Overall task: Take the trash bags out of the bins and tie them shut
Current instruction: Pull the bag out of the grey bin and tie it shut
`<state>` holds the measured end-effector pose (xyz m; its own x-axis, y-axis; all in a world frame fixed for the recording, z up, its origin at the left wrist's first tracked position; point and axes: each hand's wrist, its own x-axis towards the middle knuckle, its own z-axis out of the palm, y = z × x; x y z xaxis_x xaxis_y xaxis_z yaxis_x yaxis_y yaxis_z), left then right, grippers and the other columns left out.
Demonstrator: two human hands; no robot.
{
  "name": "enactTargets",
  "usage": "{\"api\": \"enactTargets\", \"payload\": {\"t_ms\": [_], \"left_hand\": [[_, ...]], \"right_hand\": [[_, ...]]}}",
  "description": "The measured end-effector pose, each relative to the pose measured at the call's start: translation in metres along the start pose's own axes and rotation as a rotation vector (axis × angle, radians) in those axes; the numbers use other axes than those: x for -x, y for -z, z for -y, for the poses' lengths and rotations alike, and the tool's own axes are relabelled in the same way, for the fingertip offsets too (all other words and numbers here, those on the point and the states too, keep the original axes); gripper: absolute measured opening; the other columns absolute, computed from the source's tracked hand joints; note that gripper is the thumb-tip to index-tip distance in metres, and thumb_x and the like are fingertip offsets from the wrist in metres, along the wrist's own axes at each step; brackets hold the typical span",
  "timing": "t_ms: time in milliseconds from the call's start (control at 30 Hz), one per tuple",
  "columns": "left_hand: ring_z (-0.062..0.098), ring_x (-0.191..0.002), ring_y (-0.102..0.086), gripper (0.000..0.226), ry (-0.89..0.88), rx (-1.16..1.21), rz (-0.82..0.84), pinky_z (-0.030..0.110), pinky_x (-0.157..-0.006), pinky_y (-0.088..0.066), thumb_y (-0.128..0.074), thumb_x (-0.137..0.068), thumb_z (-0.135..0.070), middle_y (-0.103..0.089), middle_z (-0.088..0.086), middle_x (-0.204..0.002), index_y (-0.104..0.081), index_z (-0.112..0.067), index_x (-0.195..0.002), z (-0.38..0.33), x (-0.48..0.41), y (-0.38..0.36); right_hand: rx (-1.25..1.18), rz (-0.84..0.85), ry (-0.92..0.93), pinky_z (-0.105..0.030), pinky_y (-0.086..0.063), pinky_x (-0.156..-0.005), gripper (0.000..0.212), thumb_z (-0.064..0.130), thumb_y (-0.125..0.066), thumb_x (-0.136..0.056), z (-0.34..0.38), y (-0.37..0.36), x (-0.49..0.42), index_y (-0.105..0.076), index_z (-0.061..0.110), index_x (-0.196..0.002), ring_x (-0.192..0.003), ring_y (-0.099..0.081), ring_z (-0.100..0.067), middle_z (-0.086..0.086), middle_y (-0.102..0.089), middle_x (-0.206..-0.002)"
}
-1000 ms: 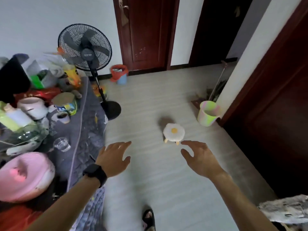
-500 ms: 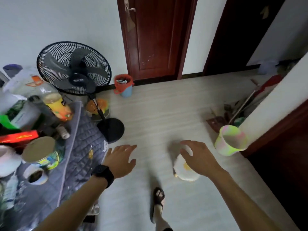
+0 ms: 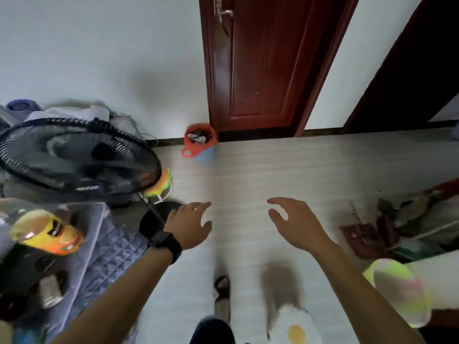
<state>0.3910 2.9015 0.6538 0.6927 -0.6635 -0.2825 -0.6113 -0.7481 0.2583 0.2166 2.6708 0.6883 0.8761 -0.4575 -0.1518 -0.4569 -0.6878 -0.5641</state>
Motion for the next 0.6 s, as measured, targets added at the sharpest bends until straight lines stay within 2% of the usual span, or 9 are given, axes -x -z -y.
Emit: {"api": "enactTargets", "payload": {"t_ms": [133, 233, 433, 600], "left_hand": [[0.023, -0.138, -0.039, 0.061, 0.024, -0.013, 0.008, 0.048, -0.111, -0.033, -0.045, -0.093, -0.049, -0.039, -0.006, -0.153, -0.027, -0.038, -0.15, 0.013, -0.122, 0.017], [0.024, -0.141, -0.034, 0.062, 0.037, -0.01, 0.084, 0.049, -0.115, -0.027, -0.043, -0.094, -0.048, -0.034, -0.005, -0.156, -0.024, -0.037, -0.152, 0.01, -0.208, 0.035], [0.023, -0.141, -0.033, 0.061, 0.074, 0.007, 0.112, 0.047, -0.115, -0.025, -0.043, -0.094, -0.046, -0.034, -0.006, -0.156, -0.025, -0.037, -0.151, 0.0, -0.371, 0.089], [0.024, -0.141, -0.034, 0.06, 0.145, 0.021, 0.12, 0.049, -0.115, -0.024, -0.043, -0.094, -0.045, -0.035, -0.005, -0.156, -0.026, -0.036, -0.151, 0.017, -0.458, 0.119]], "right_hand": [[0.008, 0.039, -0.036, -0.03, -0.03, -0.111, 0.039, 0.042, -0.046, -0.1, -0.023, 0.013, -0.114, -0.054, 0.033, -0.137, -0.139, -0.037, -0.015, 0.013, -0.052, -0.144], [0.007, 0.074, -0.072, -0.034, -0.034, -0.113, 0.039, 0.044, -0.045, -0.1, -0.038, 0.028, -0.197, -0.054, 0.034, -0.137, -0.139, -0.039, -0.016, 0.013, -0.052, -0.144], [0.026, 0.09, -0.062, -0.035, -0.037, -0.112, 0.04, 0.045, -0.045, -0.099, -0.04, 0.073, -0.363, -0.053, 0.035, -0.137, -0.138, -0.039, -0.014, 0.015, -0.053, -0.143], [0.031, 0.136, -0.022, -0.035, -0.039, -0.11, 0.04, 0.045, -0.046, -0.099, -0.039, 0.091, -0.473, -0.054, 0.035, -0.136, -0.136, -0.042, -0.014, 0.013, -0.054, -0.142]]}}
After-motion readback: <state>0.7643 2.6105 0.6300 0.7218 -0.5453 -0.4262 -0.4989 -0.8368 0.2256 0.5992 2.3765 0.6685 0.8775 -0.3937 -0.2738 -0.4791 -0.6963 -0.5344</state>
